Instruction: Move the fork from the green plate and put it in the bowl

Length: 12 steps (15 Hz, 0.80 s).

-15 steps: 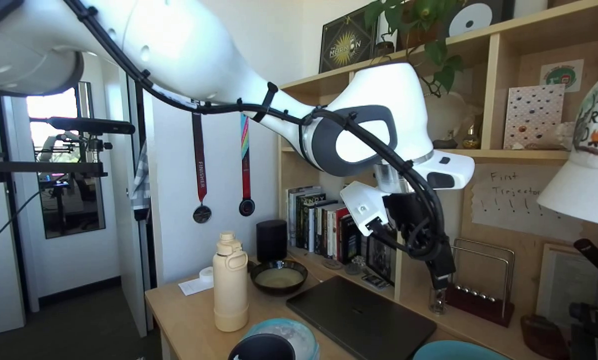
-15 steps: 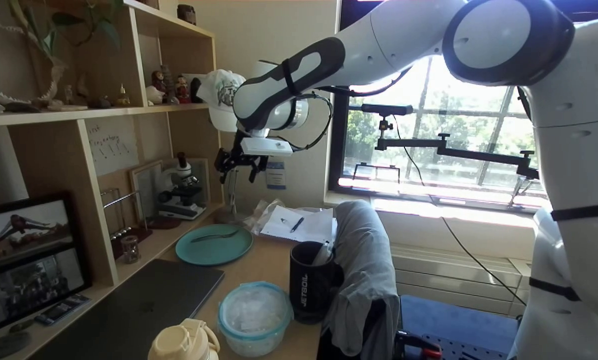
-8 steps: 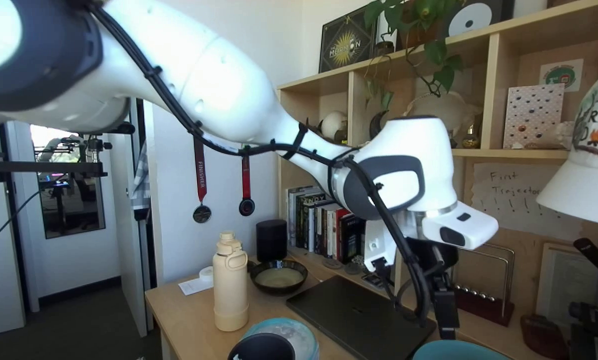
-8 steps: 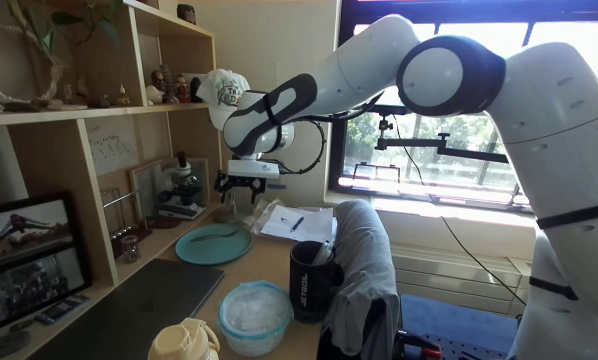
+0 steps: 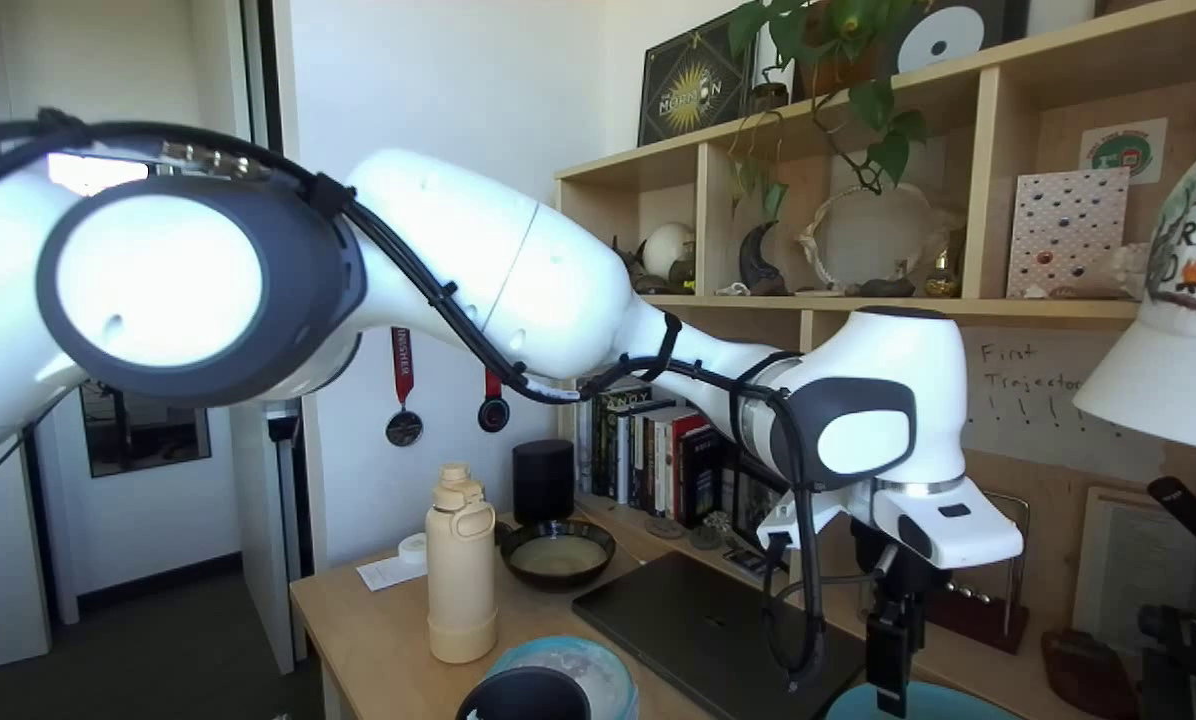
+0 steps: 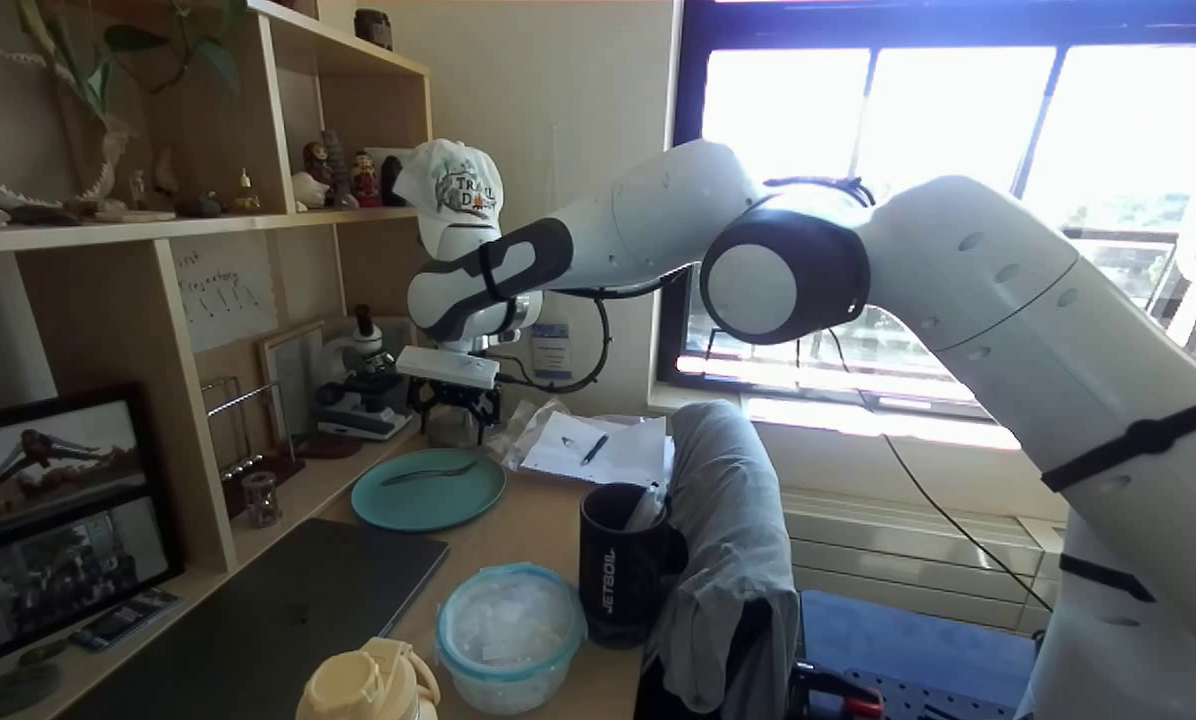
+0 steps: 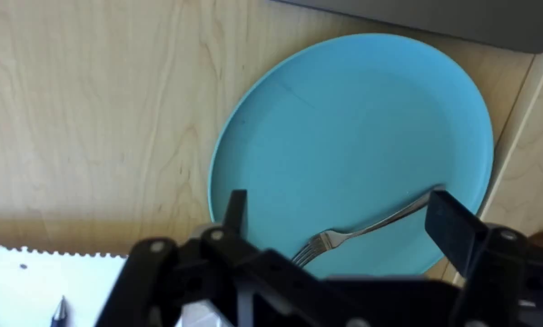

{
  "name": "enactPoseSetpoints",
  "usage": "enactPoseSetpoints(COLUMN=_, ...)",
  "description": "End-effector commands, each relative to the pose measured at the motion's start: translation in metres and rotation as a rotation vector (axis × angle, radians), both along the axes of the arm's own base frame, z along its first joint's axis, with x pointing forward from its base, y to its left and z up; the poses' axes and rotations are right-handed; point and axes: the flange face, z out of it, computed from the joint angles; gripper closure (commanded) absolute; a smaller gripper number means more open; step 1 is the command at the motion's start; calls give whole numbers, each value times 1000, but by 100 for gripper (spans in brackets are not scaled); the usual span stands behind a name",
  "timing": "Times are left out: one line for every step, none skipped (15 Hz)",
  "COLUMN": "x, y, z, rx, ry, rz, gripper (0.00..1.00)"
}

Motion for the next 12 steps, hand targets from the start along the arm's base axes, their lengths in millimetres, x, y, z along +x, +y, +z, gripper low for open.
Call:
enactPoseSetpoints(x=21, y=-10, z=2, rx=64, ry=-3, rz=-179, gripper=0)
enactPoseSetpoints(x=24, y=-13, z=0, rx=71, ry=-6, rz=-222, gripper=0)
enactPoseSetpoints(x=28, y=-15, z=-3, rx=73, ry=-14, rz=-258, gripper=0)
enactPoseSetpoints(x=32, y=-19, z=-6, rx=75, ry=-26, rz=-292, gripper=0)
enactPoseSetpoints(x=34, y=-23, z=-10, rx=75, ry=-36, rz=-324, gripper=0)
enactPoseSetpoints(x=35, y=-26, z=-15, rx=75, ry=-49, rz=-354, gripper=0)
enactPoseSetpoints(x=37, y=-30, z=-22, rx=72, ry=-58, rz=-388, gripper=0)
enactPoseSetpoints(x=37, y=-33, z=-29, rx=73, ry=-63, rz=-418, gripper=0)
enactPoseSetpoints(x=37, y=-36, z=-36, rx=74, ry=-67, rz=-445, gripper=0)
enactPoseSetpoints(x=37, y=-38, z=-41, rx=76, ry=-71, rz=-475, gripper=0)
enactPoseSetpoints(x=37, y=-40, z=-45, rx=76, ry=-71, rz=-499, gripper=0)
enactPoseSetpoints(x=37, y=-41, z=-50, rx=79, ry=-74, rz=-527, gripper=0)
